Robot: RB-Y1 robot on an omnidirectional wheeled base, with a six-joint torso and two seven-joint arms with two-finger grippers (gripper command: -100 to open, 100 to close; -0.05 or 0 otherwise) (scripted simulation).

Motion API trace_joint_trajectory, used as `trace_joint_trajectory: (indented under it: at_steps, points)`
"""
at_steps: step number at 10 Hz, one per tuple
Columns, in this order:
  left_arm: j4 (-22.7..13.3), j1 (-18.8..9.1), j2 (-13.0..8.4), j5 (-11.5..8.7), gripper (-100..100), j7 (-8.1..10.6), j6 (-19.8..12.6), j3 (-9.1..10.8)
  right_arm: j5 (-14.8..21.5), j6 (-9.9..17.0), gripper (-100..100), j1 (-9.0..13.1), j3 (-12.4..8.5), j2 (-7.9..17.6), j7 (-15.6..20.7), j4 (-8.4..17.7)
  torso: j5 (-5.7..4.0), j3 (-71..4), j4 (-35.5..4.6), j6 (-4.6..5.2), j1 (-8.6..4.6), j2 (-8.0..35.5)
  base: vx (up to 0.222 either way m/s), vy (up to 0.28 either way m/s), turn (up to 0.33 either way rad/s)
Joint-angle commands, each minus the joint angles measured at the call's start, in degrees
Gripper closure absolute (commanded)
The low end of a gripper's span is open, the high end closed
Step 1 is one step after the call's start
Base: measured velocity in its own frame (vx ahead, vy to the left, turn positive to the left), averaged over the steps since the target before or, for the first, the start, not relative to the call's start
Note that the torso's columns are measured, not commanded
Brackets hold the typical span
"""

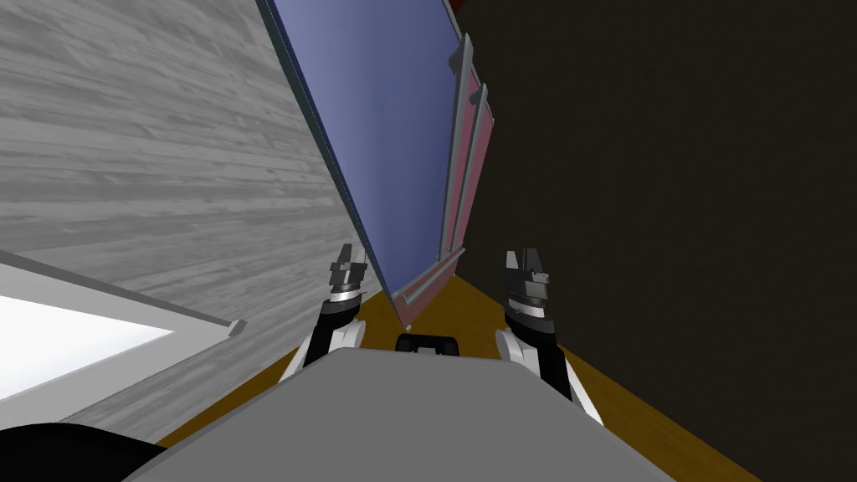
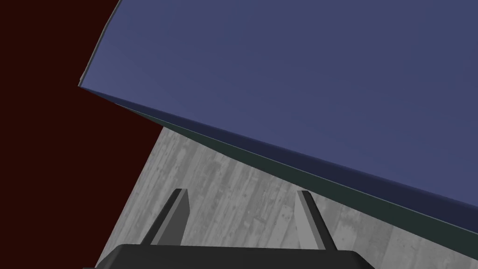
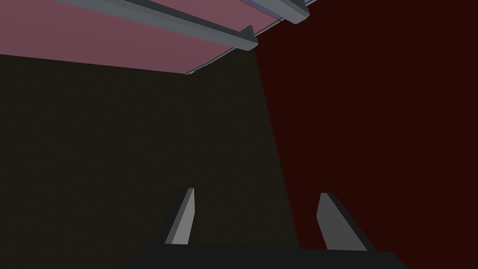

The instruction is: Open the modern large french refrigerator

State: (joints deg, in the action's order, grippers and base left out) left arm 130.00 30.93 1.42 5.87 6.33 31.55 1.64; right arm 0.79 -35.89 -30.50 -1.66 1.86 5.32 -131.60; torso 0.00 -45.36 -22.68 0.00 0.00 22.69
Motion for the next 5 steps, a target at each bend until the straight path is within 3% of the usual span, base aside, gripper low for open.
trace_joint_trajectory:
  at_steps: [1, 3, 4, 5]
  points:
    - [0.00, 0.00, 0.00, 0.00, 0, 0.00, 0.00, 0.00, 0.00, 0.00, 0, 0.00, 0.00, 0.00, 0.00, 0.00, 0.00, -8.45, -4.23, 0.00, 0.00, 4.24, 0.000, 0.000, 0.000]
    - [0.00, 0.00, 0.00, 0.00, 0, 0.00, 0.00, 0.00, 0.00, 0.00, 0, 0.00, 0.00, 0.00, 0.00, 0.00, 0.00, -25.37, -12.69, 0.00, 0.00, 12.70, 0.000, 0.000, 0.000]
    - [-0.95, -0.16, -2.75, -0.39, -100, 0.33, 0.45, -0.01, 0.00, 0.00, 0, 0.00, 0.00, 0.00, 0.00, 0.00, 0.00, -33.83, -16.92, 0.00, 0.00, 16.93, 0.032, -0.033, 0.004]
    - [-1.54, -0.26, -3.97, -0.63, -100, 0.54, 0.74, -0.01, 0.00, 0.00, 0, -0.01, 0.00, -0.01, 0.00, 0.02, -0.01, -37.82, -18.79, 0.00, -0.08, 18.78, 0.047, -0.051, 0.011]
